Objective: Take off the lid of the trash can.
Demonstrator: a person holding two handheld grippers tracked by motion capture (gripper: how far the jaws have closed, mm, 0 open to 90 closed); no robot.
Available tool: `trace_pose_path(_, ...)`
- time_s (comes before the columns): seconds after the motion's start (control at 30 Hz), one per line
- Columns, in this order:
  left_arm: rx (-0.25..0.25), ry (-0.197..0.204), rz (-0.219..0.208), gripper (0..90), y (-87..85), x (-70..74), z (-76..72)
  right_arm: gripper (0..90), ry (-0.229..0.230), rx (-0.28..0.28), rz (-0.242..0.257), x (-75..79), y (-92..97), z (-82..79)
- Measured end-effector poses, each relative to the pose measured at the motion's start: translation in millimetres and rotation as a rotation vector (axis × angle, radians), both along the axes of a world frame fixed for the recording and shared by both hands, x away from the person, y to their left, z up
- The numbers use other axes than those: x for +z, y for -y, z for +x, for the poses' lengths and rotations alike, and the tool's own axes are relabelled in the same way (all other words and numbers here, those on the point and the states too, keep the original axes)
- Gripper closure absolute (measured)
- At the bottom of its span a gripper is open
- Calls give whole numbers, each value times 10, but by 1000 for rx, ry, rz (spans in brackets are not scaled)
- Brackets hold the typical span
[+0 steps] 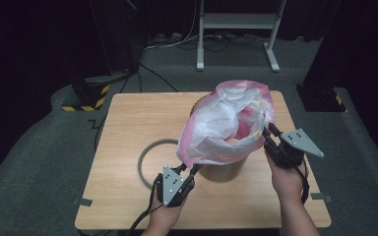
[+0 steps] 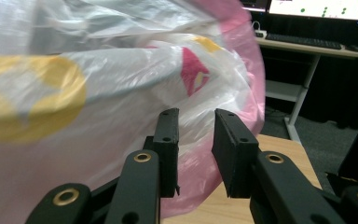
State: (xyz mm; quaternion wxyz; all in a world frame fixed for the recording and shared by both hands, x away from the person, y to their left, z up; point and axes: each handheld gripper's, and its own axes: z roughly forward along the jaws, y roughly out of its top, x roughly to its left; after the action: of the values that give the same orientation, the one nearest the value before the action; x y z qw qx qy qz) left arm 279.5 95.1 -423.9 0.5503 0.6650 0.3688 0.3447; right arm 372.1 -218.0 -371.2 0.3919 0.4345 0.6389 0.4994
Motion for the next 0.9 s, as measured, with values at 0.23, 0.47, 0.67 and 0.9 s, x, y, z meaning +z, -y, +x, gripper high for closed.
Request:
trace_pose_path(0.23,83,-10,-62,702,-263,49,55,688,18,-7,-12,47,47,42)
trace_pose_path(0.47,73,55,-145,720,-323,322,13,688,82,-7,-16,107,63,-227)
trace_pose_path(0.67,47,125,-154,673,-227,555,54,688,81,-8,-25,97,38,-240)
trace_pose_path(0.9,12,188,-118,529,11,950,251,683,67,-7,-42,41,-2,-228)
